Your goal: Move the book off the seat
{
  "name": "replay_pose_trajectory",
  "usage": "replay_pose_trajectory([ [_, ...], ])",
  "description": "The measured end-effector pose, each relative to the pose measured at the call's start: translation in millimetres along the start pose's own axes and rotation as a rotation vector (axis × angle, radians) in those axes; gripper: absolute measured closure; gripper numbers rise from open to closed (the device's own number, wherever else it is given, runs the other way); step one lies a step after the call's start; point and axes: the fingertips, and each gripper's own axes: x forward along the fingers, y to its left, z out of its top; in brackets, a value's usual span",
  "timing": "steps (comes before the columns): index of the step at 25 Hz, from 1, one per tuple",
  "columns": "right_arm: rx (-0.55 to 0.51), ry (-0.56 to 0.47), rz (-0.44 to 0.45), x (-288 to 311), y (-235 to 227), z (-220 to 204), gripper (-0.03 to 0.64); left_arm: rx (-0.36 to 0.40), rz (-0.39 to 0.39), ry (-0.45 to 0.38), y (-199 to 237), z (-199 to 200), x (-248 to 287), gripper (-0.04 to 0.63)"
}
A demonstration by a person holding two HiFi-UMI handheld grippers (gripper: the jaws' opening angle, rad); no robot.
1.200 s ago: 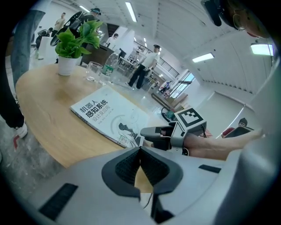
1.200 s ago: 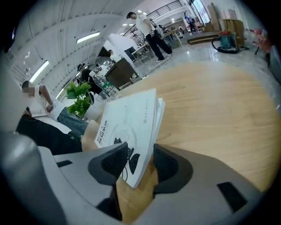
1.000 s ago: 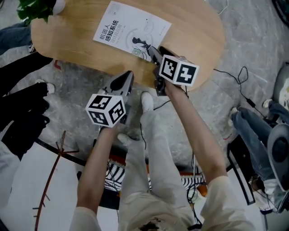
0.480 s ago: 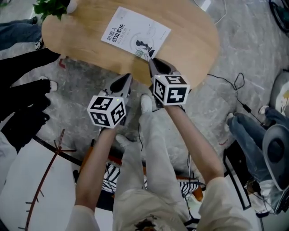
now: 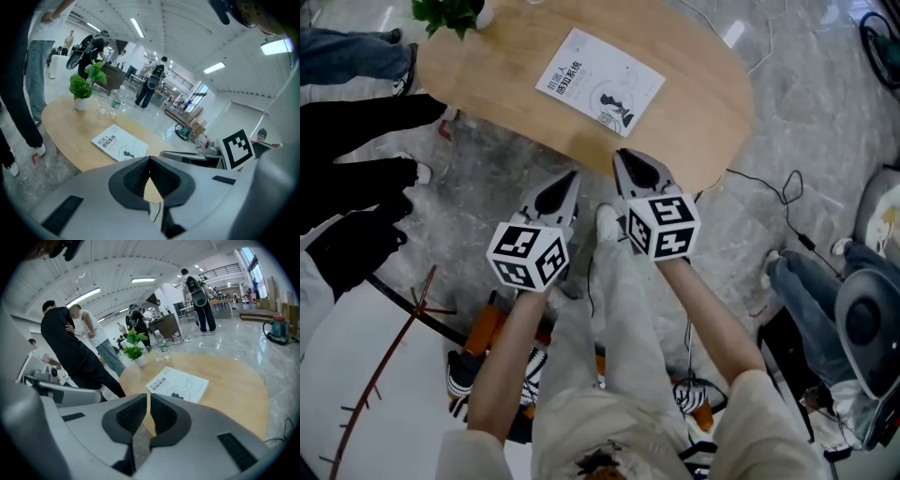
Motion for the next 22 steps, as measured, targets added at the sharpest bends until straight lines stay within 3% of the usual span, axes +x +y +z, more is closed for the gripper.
replay_pose_trajectory([
  [4,-0.053,0.013,0.047,-26.4,40.4,8.1,0.588,0.017,-0.01,-0.017,-15.2,10.0,-40.7,0.586],
  [8,-0.107,-0.007,0.095,-38.9,84.9,26.1,0.588,0.039,0.026,-0.06,-8.7,29.5,-85.3,0.587],
  [22,-0.274,-0.009,0.271,-108.9,258.6,52.5,0.588,-0.001,0.17,-0.209,-9.1,45.9,-277.6,0.586],
])
